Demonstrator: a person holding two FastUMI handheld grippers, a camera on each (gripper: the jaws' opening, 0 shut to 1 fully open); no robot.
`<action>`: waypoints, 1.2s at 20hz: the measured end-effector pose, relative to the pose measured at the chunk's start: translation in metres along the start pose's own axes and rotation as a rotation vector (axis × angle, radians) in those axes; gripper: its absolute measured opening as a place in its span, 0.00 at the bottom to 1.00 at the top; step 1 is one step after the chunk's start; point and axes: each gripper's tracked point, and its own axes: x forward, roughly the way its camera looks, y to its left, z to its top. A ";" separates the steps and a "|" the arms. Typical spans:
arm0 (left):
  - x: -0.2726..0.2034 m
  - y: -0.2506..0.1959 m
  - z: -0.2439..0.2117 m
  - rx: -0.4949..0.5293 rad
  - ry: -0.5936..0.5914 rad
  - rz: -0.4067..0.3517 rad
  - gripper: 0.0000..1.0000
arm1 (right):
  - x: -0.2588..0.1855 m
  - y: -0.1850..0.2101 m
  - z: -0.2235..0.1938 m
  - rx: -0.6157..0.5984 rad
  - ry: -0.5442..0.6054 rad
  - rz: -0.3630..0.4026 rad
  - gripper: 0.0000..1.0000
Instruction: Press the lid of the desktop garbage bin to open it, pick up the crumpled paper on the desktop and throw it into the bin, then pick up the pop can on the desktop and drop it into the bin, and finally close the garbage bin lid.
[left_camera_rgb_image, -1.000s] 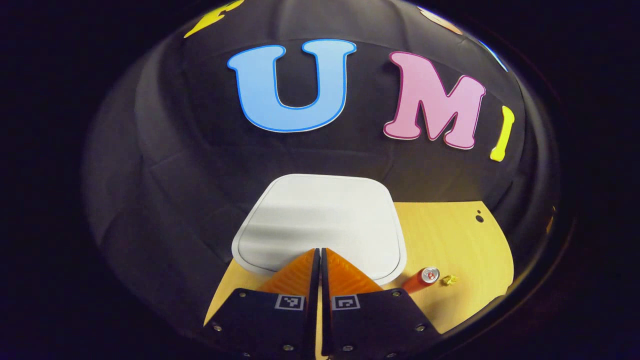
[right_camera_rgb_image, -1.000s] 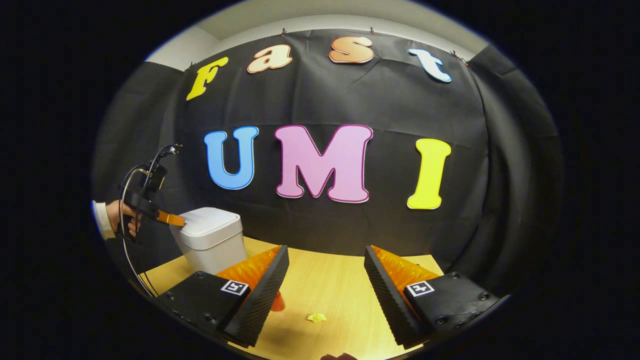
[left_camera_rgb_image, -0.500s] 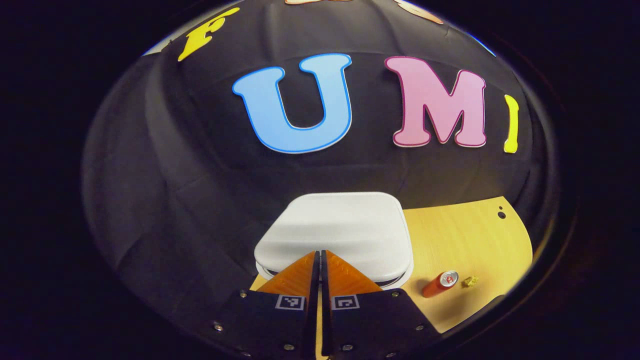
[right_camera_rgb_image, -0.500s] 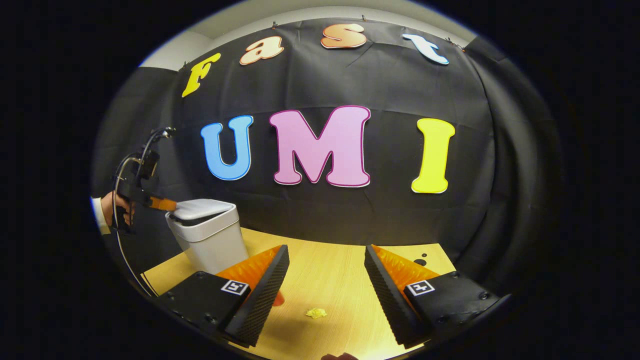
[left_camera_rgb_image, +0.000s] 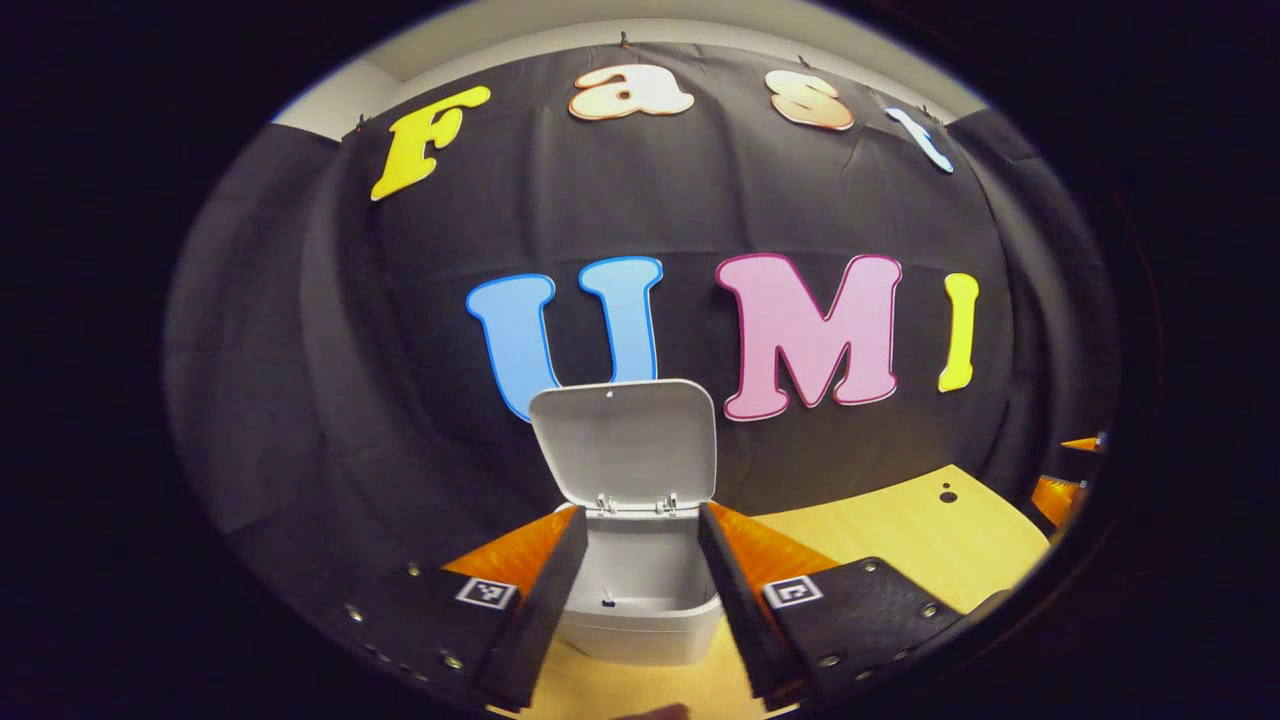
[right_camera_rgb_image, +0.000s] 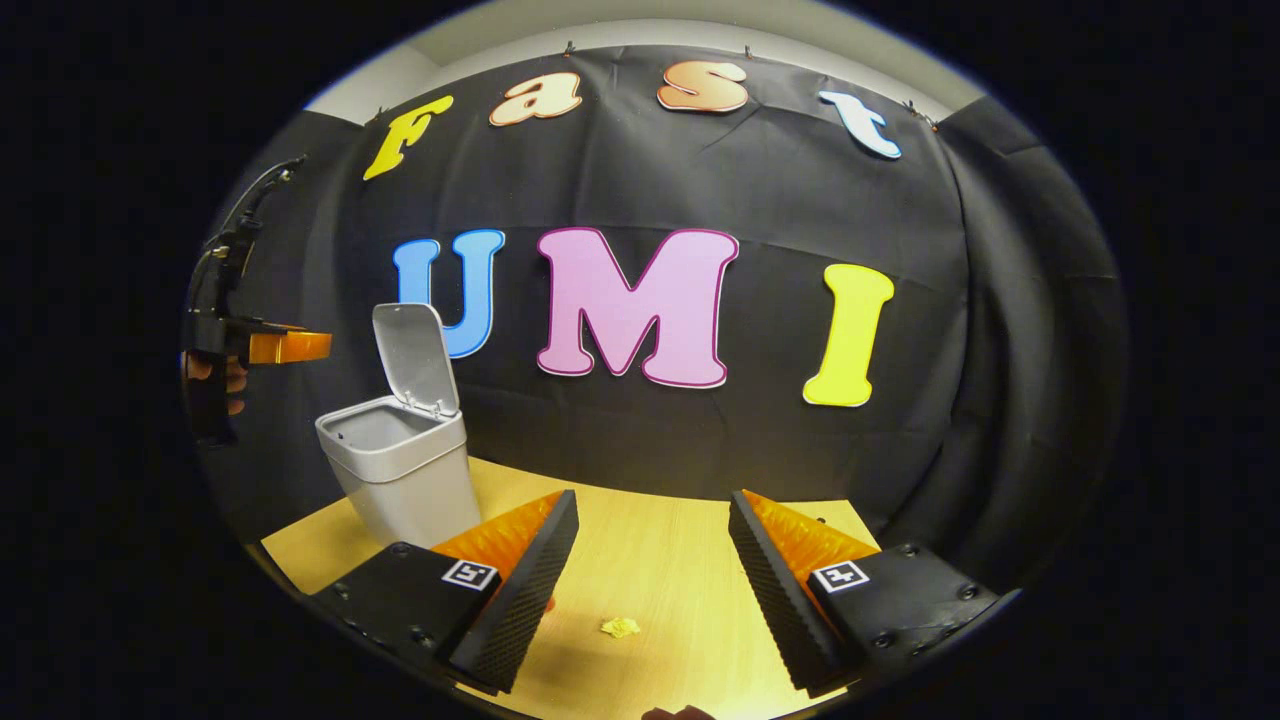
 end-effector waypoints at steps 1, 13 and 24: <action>-0.008 0.004 0.009 -0.008 -0.034 0.010 0.92 | -0.001 0.007 -0.002 -0.005 0.003 -0.005 0.98; -0.087 0.004 0.021 -0.103 -0.122 -0.082 0.91 | 0.077 0.024 -0.135 -0.041 0.306 0.003 0.98; -0.132 0.046 -0.002 -0.028 -0.058 0.009 0.91 | 0.119 0.036 -0.313 -0.027 0.703 0.052 0.99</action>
